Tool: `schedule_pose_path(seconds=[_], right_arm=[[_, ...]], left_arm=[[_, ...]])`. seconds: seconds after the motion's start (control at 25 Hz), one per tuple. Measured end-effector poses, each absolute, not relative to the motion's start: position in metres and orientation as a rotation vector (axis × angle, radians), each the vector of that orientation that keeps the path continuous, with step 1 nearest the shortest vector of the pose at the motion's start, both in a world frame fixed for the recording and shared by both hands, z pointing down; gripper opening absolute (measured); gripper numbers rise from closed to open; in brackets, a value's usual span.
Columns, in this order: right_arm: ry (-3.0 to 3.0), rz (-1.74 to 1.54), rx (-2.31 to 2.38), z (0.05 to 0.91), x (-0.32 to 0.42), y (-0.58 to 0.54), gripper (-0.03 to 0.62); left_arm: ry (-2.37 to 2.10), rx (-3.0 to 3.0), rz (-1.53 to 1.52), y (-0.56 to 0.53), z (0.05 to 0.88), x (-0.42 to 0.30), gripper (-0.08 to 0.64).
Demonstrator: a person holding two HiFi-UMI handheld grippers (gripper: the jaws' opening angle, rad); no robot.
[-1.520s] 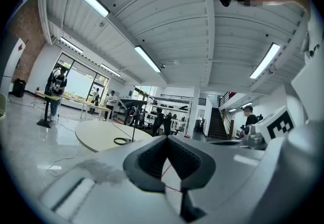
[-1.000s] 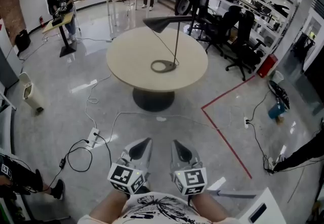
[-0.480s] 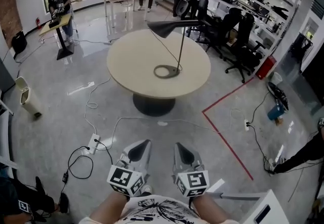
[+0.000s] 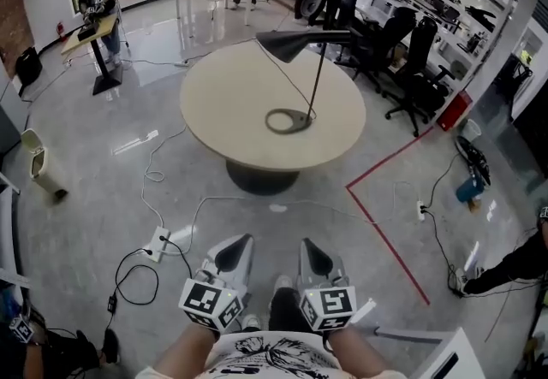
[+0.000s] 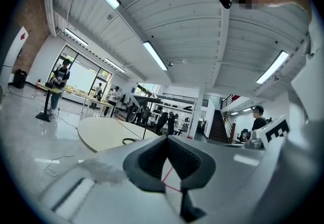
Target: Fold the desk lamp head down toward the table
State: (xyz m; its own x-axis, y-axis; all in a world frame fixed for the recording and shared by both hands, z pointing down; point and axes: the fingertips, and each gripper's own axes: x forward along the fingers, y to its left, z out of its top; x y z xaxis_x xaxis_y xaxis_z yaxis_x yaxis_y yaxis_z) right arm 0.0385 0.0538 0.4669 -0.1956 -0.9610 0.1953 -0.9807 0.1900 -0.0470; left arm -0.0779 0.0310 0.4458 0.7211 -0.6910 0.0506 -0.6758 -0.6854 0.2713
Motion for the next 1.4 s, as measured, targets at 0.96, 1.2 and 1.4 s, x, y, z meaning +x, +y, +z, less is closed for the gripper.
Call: schedule_pose_path(seconds=[0.96,1.2,1.4], right_arm=[[-2.454,0.213,1.705,0.465,0.145,-0.191,0.009],[-2.498,0.225,1.672,0.455,0.15,-0.226,0.009],[-2.442,0.21,1.712,0.445,0.149,-0.265,0.009]], left_arm=[[-1.276,2.661,-0.1,-0.205,0.426,0.018,0.006],[-1.285,2.673,-0.106,-0.247,0.416,0.024,0.006],[-1.272,2.69,-0.136,-0.287,0.403,0.018,0.006]])
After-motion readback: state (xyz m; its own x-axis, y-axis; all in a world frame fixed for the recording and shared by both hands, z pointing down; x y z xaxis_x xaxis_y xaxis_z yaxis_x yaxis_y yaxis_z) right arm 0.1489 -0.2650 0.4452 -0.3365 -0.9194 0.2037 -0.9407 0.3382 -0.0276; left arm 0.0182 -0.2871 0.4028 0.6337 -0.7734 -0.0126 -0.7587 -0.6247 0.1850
